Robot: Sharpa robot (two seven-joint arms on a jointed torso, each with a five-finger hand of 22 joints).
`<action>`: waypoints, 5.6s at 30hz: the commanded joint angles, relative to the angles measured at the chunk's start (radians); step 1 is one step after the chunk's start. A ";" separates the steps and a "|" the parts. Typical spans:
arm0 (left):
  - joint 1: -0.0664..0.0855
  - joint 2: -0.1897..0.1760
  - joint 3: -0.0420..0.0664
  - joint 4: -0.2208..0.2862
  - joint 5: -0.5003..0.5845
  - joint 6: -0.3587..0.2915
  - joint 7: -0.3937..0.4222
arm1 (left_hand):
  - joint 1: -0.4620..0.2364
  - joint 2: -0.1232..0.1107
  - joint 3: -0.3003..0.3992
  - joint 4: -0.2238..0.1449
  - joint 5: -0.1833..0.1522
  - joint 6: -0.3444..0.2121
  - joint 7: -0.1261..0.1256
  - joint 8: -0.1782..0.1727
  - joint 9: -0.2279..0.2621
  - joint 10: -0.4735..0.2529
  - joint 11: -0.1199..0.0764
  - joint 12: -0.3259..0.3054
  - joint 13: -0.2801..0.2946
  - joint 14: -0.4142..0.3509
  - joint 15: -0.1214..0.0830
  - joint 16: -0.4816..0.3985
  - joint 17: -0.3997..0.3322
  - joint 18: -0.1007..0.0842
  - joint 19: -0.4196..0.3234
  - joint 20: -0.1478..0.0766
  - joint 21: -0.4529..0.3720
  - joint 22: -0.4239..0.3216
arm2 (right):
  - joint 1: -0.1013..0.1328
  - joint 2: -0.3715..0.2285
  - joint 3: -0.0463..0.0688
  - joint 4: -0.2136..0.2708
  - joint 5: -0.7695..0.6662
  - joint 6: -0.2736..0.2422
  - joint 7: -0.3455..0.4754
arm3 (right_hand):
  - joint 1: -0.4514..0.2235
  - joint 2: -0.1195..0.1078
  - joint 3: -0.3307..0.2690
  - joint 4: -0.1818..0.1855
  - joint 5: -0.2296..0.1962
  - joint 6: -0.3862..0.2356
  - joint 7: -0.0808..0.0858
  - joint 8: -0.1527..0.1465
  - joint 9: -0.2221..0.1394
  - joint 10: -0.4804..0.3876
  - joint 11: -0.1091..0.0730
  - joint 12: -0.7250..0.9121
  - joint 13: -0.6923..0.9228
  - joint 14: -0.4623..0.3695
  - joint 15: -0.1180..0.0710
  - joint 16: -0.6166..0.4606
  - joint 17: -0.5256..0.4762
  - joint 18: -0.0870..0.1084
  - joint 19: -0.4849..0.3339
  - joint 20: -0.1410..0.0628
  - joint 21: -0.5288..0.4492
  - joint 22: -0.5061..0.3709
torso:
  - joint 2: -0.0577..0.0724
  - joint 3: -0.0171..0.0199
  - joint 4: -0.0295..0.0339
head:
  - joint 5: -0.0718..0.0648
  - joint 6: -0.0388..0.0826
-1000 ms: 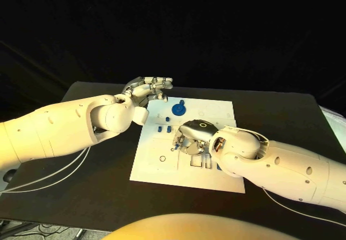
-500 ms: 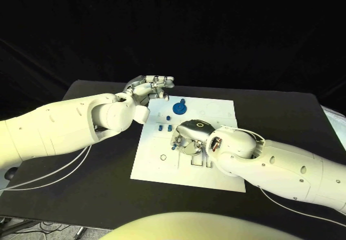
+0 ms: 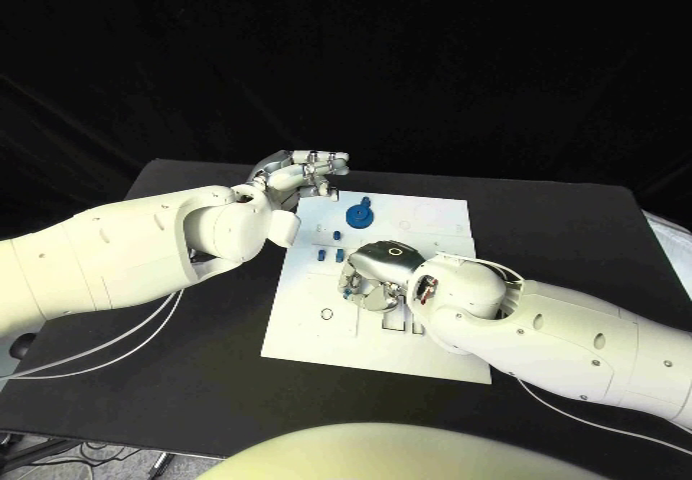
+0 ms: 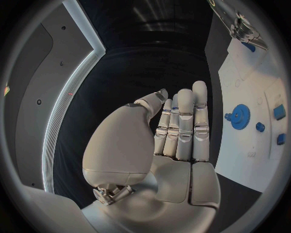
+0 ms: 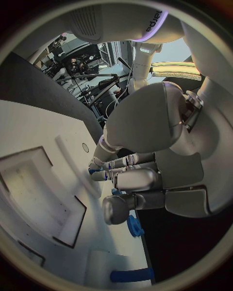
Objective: Assemble the parts on the task board
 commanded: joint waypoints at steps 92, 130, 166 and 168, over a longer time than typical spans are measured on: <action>0.000 -0.005 -0.001 0.000 -0.013 0.040 -0.014 | 0.003 0.011 -0.005 -0.008 0.003 -0.010 0.005 0.003 -0.002 -0.012 0.003 0.010 0.001 -0.012 0.002 -0.004 -0.006 0.011 0.006 0.002 -0.009 -0.005 | 0.089 -0.217 0.013 0.062 -0.038 -0.091 -0.070 | 0.045 0.037 -0.053 -0.026 -0.012 0.017 -0.003 0.014 0.001 -0.040 -0.007 0.140 -0.034 0.041 -0.009 0.002 -0.027 0.003 0.029 -0.010 0.000 -0.004 | -0.003 0.0024 -0.0096 | -0.007 0.018; -0.001 0.003 -0.003 -0.002 -0.016 0.039 -0.013 | 0.012 0.015 -0.004 -0.017 0.002 -0.011 0.005 0.005 -0.002 -0.016 0.002 0.017 0.002 -0.014 0.001 -0.004 -0.010 0.011 0.007 0.002 -0.012 -0.007 | 0.019 -0.059 0.008 0.179 0.041 -0.089 -0.013 | 0.048 0.021 -0.010 -0.049 -0.007 -0.001 0.006 0.009 -0.002 -0.034 -0.004 0.148 -0.024 0.039 -0.008 0.002 -0.031 0.000 0.031 -0.012 0.014 0.013 | 0.000 -0.0001 -0.0095 | 0.038 0.003; -0.001 0.010 -0.003 -0.008 -0.016 0.038 -0.013 | 0.018 0.019 -0.002 -0.022 0.002 -0.010 0.005 0.007 -0.002 -0.018 0.003 0.022 0.002 -0.015 0.000 -0.004 -0.013 0.012 0.008 0.001 -0.013 -0.007 | -0.023 -0.008 0.003 0.113 -0.055 -0.008 -0.068 | 0.036 0.023 -0.003 -0.047 -0.011 -0.002 0.007 0.010 -0.002 -0.037 -0.002 0.148 -0.021 0.039 -0.006 0.003 -0.032 -0.001 0.030 -0.010 0.016 0.015 | -0.002 0.0011 -0.0102 | 0.046 -0.024; -0.001 0.011 -0.003 -0.008 -0.016 0.038 -0.013 | 0.018 0.019 -0.002 -0.022 0.002 -0.010 0.005 0.007 -0.002 -0.018 0.003 0.022 0.002 -0.015 0.000 -0.004 -0.013 0.012 0.008 0.001 -0.013 -0.007 | -0.023 0.001 0.003 0.110 -0.054 0.024 -0.071 | 0.035 0.023 -0.003 -0.046 -0.013 -0.002 0.006 0.010 -0.002 -0.037 -0.002 0.148 -0.021 0.039 -0.006 0.002 -0.033 0.000 0.030 -0.010 0.016 0.014 | -0.002 0.0010 -0.0122 | 0.046 -0.024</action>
